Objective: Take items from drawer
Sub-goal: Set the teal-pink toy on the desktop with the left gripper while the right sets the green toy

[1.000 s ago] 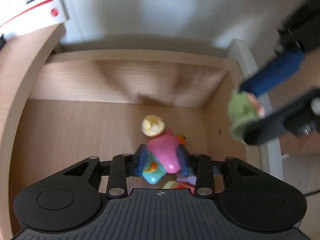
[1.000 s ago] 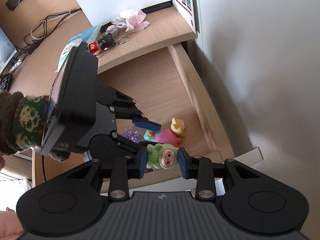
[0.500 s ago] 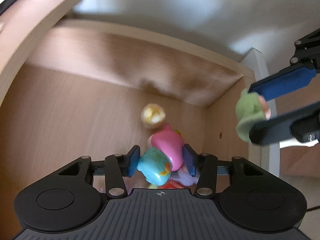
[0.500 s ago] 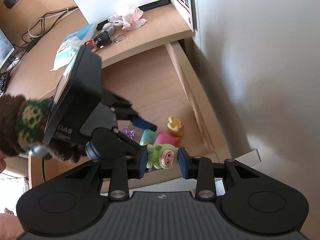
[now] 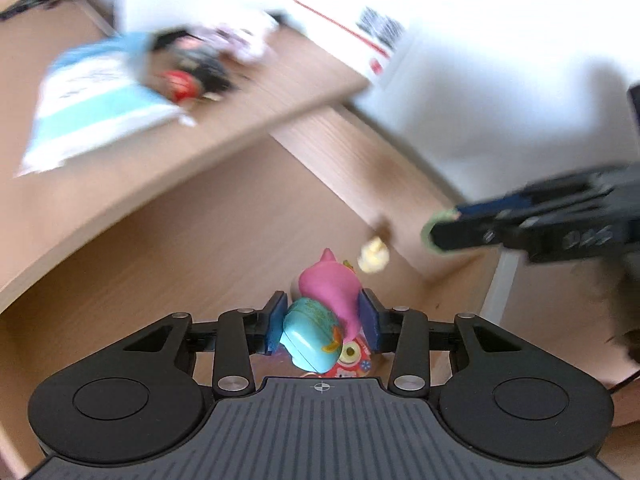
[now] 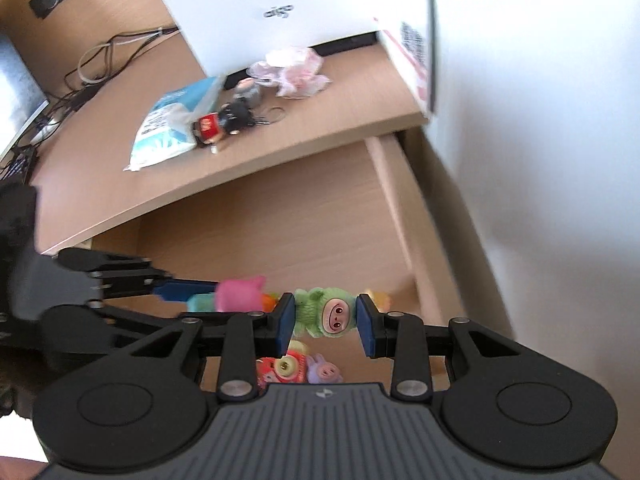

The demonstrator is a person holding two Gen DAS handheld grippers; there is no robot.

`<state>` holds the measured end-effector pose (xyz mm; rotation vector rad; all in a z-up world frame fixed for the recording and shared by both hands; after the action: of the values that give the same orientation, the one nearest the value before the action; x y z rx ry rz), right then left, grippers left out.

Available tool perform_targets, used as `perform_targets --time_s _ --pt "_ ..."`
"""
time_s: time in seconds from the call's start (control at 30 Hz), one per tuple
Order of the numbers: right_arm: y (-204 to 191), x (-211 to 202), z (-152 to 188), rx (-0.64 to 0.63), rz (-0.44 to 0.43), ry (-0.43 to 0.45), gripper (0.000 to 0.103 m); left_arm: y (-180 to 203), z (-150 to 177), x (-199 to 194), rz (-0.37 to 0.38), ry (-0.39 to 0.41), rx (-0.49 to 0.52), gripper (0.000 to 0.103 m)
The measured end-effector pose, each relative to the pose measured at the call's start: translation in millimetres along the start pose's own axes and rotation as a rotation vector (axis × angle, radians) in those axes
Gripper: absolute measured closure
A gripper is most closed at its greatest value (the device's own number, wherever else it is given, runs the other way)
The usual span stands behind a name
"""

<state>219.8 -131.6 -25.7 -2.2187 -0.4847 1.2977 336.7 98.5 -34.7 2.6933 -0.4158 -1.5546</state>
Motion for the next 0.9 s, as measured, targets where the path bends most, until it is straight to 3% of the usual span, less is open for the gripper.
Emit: perform_targets --time_s 0.2,0.37,0.53,0.77,0.9 --pt "-27.4 21.3 -10.7 -0.062 -0.049 -0.031 0.071 -40.0 -42.3 -63.0 -0.051 0.193 -0.143 0.06" --pt "-53.1 32.5 -20.3 -0.11 -0.077 -0.034 0.071 -106.2 -87.2 -101.8 -0.145 0.36 -0.344 0.06" --pt "-65.1 32.6 -24.9 -0.127 -0.082 -0.017 0.071 -172.5 -100.2 -78.4 -0.248 0.347 -0.569 0.06" --pt "-57.3 29.3 -22.3 -0.113 -0.034 -0.018 0.071 -189.6 -98.7 -23.7 -0.262 0.26 -0.604 0.054" --pt "-50.4 26.3 -24.9 -0.104 -0.012 -0.012 0.071 -191.6 -94.4 -23.3 -0.321 0.289 -0.577 0.049"
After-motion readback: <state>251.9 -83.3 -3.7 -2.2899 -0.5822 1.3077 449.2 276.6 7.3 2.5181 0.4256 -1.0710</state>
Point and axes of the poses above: each gripper's, at about its wrist camera, not at the fingertips, and x roughly the way its jaws point, y to its right, z to its underside, the point moved 10 cm from there along x, roughly the way its jaws point, and after that the axes turned 13 degrees about -z, right-handed, at the moved point
